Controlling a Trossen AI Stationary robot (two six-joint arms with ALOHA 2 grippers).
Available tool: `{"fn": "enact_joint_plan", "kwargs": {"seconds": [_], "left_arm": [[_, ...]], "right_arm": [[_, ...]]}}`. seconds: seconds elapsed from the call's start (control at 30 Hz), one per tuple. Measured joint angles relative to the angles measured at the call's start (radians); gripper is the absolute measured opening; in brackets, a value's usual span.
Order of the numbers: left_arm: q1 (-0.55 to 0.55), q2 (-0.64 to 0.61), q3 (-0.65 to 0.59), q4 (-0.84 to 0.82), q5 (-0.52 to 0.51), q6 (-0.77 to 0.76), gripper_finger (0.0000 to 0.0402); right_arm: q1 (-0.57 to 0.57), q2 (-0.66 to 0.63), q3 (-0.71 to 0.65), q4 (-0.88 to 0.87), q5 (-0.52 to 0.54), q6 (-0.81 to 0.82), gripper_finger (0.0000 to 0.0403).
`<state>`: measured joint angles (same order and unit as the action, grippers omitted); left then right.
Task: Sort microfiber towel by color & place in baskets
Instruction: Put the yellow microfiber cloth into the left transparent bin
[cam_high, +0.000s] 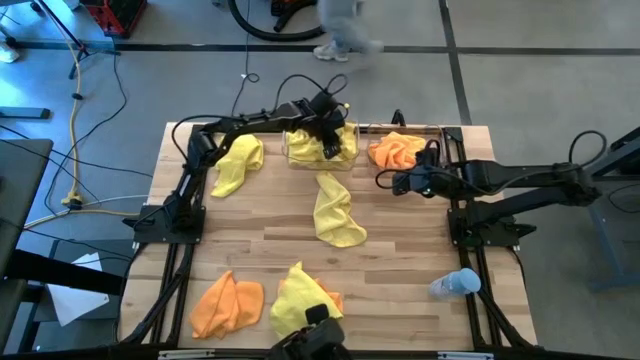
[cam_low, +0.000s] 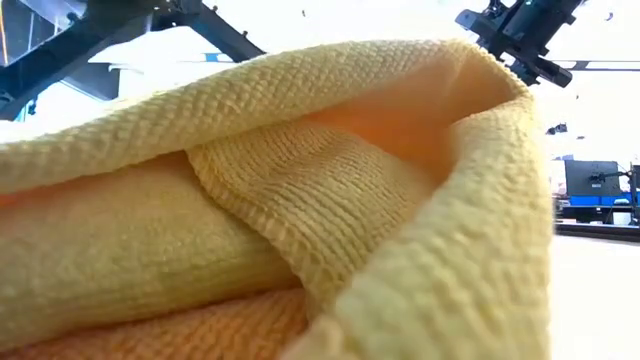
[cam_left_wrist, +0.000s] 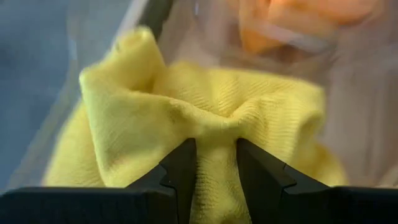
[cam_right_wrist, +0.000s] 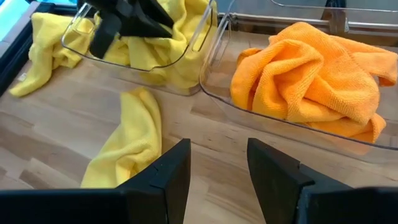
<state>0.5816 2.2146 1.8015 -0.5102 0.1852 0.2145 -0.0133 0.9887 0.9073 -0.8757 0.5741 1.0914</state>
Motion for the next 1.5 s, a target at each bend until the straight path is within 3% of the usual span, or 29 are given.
{"fn": "enact_joint_plan", "kwargs": {"seconds": [0.23, 0.4, 0.6, 0.7, 0.87, 1.13, 1.3, 1.5], "left_arm": [[-0.013, -0.118, 0.000, -0.029, 0.012, -0.105, 0.0106], [-0.044, -0.208, 0.000, -0.138, 0.011, -0.187, 0.0106], [-0.146, -0.301, -0.012, -0.275, -0.041, -0.265, 0.0106], [-0.220, -0.331, -0.079, -0.290, -0.117, -0.311, 0.0106], [-0.345, -0.368, -0.239, -0.252, -0.144, -0.482, 0.0106], [-0.580, -0.513, -0.460, -0.171, -0.375, -0.828, 0.0106], [-0.731, -0.635, -0.561, -0.177, -0.560, -1.000, 0.0106], [-0.861, -0.778, -0.689, -0.190, -0.688, -1.139, 0.0106]], "right_arm": [[0.000, -0.004, 0.000, -0.005, -0.035, -0.072, 0.0154], [0.000, -0.004, 0.000, -0.004, -0.053, -0.127, 0.0154], [0.000, -0.004, 0.000, -0.006, -0.161, -0.241, 0.0154], [0.000, -0.004, 0.000, -0.007, -0.191, -0.283, 0.0154], [0.000, -0.001, 0.000, -0.011, -0.192, -0.308, 0.0154], [0.000, 0.018, 0.000, 0.013, -0.192, -0.342, 0.0154], [0.000, 0.043, 0.000, 0.129, -0.200, -0.413, 0.0154], [0.001, 0.100, 0.001, 0.288, -0.262, -0.515, 0.0154]]}}
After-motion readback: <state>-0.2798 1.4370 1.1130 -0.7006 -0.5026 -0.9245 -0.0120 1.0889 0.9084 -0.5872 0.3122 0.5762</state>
